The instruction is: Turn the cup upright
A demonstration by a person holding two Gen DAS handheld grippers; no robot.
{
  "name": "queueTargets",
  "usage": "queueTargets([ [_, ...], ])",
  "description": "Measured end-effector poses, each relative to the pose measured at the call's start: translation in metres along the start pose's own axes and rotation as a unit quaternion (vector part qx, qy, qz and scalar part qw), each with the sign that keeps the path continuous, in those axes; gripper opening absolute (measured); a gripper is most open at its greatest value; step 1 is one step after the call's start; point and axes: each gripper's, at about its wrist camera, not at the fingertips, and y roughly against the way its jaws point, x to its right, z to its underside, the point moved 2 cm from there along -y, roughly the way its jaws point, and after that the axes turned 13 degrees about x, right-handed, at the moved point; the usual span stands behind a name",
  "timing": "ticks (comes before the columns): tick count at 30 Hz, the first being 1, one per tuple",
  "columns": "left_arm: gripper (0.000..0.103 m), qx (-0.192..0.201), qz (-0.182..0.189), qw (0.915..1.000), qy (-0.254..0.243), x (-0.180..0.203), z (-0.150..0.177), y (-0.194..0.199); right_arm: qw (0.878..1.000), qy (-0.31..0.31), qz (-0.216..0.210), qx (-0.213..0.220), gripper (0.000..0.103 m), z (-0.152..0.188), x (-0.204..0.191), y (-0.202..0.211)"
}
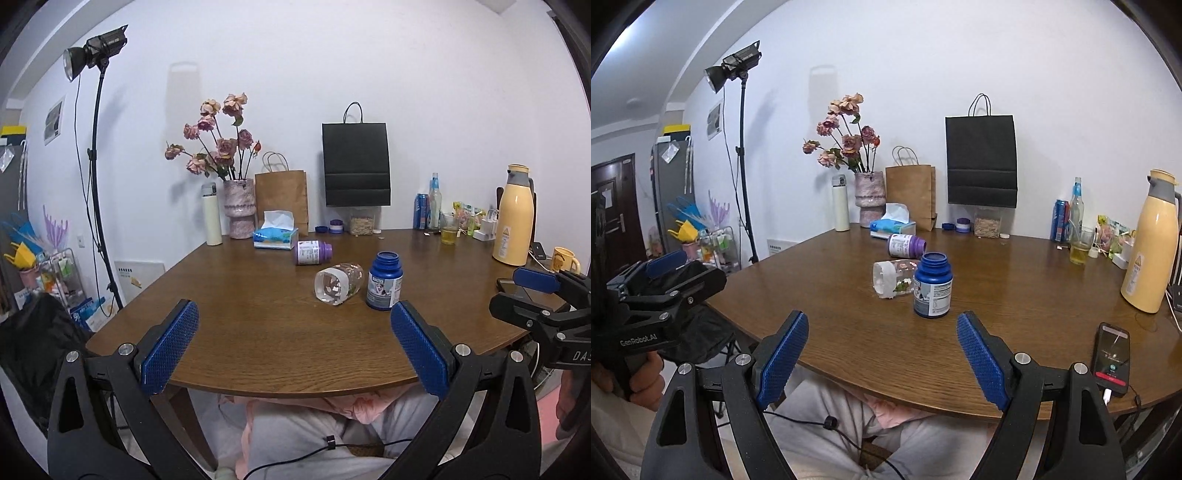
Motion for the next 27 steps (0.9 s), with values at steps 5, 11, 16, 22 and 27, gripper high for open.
queueTargets([
  [5, 0.103, 0.009, -0.004, 1.0000, 0.002, -0.0013, -0.0011, 0.0038, 1.000, 0.008, 0.000, 0.002, 0.087, -0.0020, -0.0020, 0.0011],
  [11, 0.103, 0.011, -0.008, 0.9999, 0.004, -0.0028, -0.0017, 0.0039, 1.000, 0.013, -0.001, -0.001, 0.087, -0.0024, -0.0037, -0.0007],
  [16, 0.103, 0.012, -0.009, 0.9999, 0.005, -0.0039, -0.0015, 0.0048, 1.000, 0.013, -0.001, 0.000, 0.087, -0.0028, -0.0030, -0.0008],
  [22, 0.103, 0.012, -0.008, 0.9999, 0.006, -0.0045, -0.0014, 0.0046, 1.000, 0.014, -0.001, 0.002, 0.087, -0.0036, -0.0030, -0.0018],
  [27, 0.103, 0.013, -0.008, 0.9999, 0.005, -0.0047, -0.0015, 0.0047, 1.000, 0.014, 0.001, 0.003, 0.087, -0.0039, -0.0034, -0.0019],
])
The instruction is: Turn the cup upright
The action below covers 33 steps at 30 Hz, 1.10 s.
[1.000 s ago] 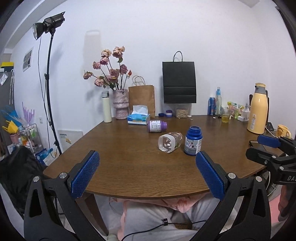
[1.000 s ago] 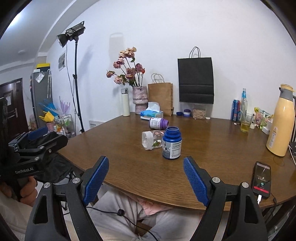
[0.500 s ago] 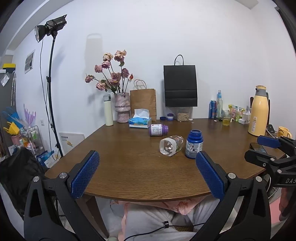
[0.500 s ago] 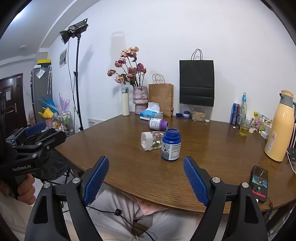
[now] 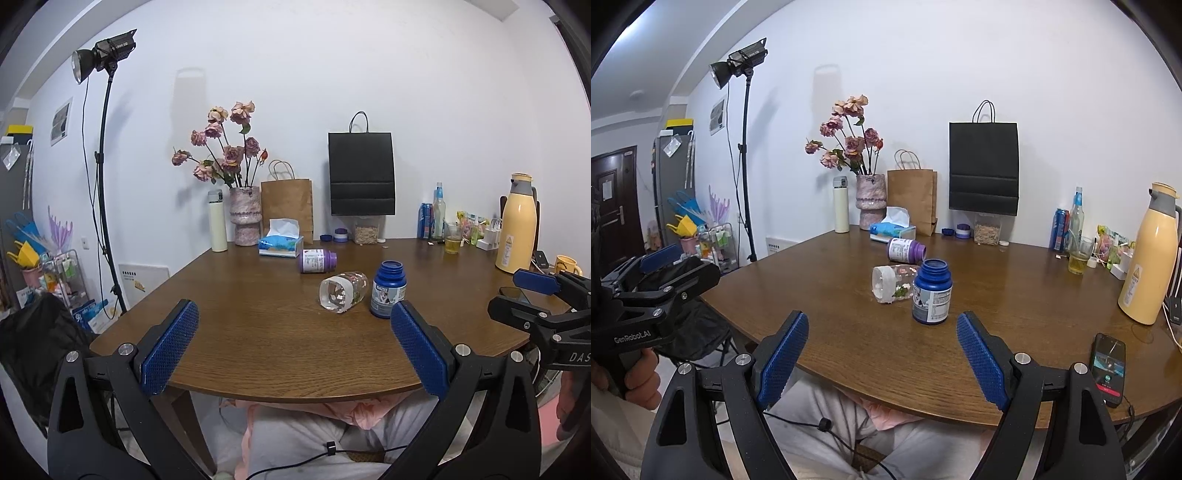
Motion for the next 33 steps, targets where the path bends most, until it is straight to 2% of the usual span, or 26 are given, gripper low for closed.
queueTargets([
  [33, 0.103, 0.012, 0.003, 0.9999, 0.006, 0.0004, -0.0070, 0.0035, 1.000, 0.005, 0.001, 0.006, 0.087, -0.0033, 0.0004, 0.0009],
])
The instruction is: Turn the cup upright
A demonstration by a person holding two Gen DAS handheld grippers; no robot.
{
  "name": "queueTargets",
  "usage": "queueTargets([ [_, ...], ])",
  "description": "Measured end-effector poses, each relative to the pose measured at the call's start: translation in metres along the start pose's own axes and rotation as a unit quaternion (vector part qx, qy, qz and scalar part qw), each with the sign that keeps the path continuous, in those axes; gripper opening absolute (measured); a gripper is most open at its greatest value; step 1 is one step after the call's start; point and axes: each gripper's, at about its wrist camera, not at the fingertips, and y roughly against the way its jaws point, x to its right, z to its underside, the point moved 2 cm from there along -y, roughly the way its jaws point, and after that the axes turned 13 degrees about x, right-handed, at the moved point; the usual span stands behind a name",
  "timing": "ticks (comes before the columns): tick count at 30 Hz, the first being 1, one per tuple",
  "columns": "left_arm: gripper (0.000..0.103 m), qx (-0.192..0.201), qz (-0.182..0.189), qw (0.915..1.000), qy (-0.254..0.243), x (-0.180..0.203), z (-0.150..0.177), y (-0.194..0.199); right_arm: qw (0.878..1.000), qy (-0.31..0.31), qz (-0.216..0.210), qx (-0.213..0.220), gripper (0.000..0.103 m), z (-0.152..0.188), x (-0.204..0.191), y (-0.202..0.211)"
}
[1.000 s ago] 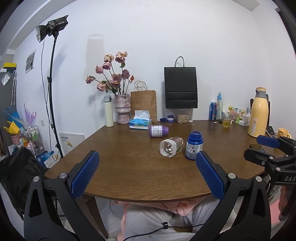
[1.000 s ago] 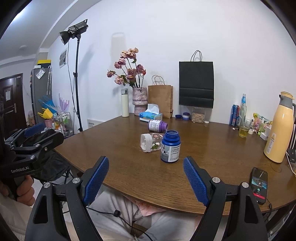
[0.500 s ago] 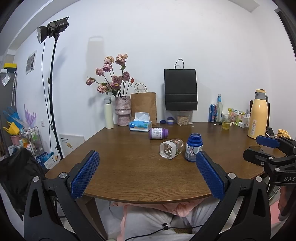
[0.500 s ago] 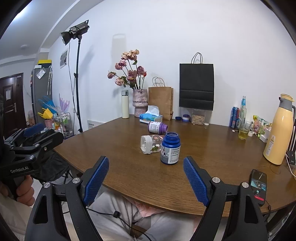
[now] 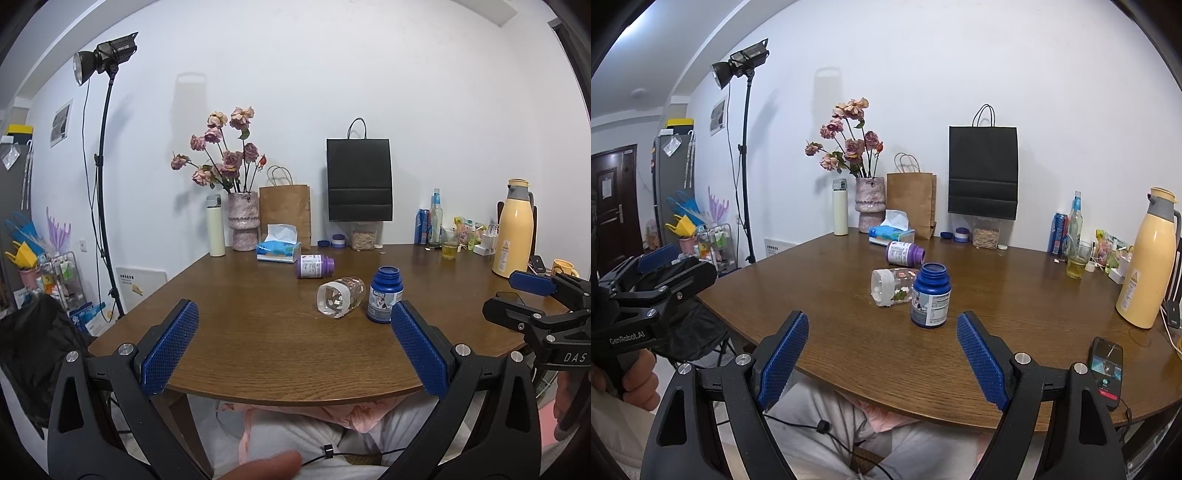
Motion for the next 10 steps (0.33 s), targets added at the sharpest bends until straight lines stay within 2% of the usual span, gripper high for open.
queueTargets([
  [10, 0.103, -0.001, 0.000, 1.0000, 0.001, -0.0005, 0.0008, 0.0005, 1.000, 0.001, 0.000, 0.000, 0.087, 0.0001, -0.0001, -0.0007],
])
